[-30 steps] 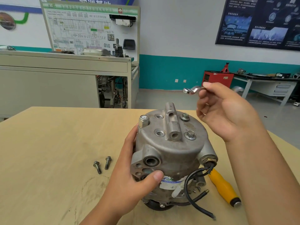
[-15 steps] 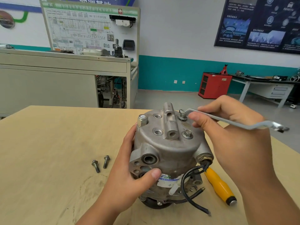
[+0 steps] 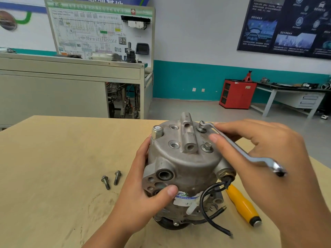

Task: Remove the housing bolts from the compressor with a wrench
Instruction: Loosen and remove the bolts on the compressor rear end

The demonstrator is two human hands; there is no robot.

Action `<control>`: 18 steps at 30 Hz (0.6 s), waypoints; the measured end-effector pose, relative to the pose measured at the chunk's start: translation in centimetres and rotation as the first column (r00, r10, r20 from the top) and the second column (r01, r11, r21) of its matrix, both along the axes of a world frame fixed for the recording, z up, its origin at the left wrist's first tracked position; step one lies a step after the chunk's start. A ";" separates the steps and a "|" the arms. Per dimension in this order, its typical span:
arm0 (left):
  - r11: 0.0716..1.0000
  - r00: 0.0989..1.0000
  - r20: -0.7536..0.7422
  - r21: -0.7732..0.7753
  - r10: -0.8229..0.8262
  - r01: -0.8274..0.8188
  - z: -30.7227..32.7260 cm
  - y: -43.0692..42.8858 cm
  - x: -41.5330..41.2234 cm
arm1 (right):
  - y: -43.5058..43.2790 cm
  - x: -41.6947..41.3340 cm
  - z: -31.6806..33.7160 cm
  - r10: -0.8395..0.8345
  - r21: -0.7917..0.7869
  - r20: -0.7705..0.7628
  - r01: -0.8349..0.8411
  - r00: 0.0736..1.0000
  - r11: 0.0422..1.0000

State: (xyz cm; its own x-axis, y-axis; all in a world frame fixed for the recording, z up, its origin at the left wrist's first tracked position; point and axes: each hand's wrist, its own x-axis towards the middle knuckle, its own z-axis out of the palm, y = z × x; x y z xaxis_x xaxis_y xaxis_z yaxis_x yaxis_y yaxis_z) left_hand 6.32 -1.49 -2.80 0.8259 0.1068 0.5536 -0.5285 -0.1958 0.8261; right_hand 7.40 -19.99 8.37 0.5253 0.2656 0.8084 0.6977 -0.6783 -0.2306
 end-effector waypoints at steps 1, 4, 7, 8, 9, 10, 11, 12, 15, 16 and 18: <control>1.000 1.000 0.000 0.003 -0.004 0.004 0.0 0.0 0.0 | 0.1 0.1 0.0 -0.020 -0.029 -0.010 0.019 1.000 0.999; 1.000 1.000 -0.001 0.003 -0.005 0.005 -0.1 0.0 0.1 | 0.0 0.1 0.3 -0.046 -0.086 -0.055 0.041 0.997 0.995; 1.000 1.000 -0.001 0.005 0.009 -0.009 -0.1 0.0 0.0 | 0.3 -0.5 1.0 -0.052 -0.131 -0.135 0.034 0.990 0.991; 1.000 1.000 0.005 0.000 0.005 -0.005 0.0 0.0 0.0 | 0.5 -0.7 1.5 -0.051 -0.156 -0.155 0.026 0.987 0.987; 1.000 1.000 0.009 -0.007 -0.002 0.002 0.0 -0.1 0.0 | 0.8 -1.0 2.0 -0.055 -0.181 -0.192 0.020 0.980 0.983; 1.000 1.000 0.010 -0.013 -0.007 0.008 0.0 -0.1 0.0 | 1.2 -1.2 2.5 -0.080 -0.217 -0.236 0.028 0.969 0.976; 1.000 1.000 0.011 -0.020 -0.010 0.010 0.1 -0.2 0.0 | 1.4 -1.3 2.9 -0.117 -0.254 -0.265 0.047 0.957 0.966; 1.000 1.000 0.012 -0.026 -0.011 0.011 0.1 -0.2 0.0 | 1.5 -1.4 3.2 -0.158 -0.297 -0.269 0.074 0.950 0.952; 1.000 1.000 0.019 -0.024 -0.010 0.010 0.1 -0.2 -0.1 | 1.3 -1.4 3.5 -0.174 -0.363 -0.229 0.082 0.958 0.928; 1.000 1.000 0.017 -0.020 -0.007 0.007 0.1 -0.2 -0.1 | 1.3 -1.4 3.5 -0.175 -0.385 -0.226 0.077 0.958 0.920; 1.000 1.000 0.011 -0.018 0.001 -0.001 0.1 -0.2 -0.1 | 1.2 -1.3 3.2 -0.172 -0.400 -0.219 0.072 0.960 0.914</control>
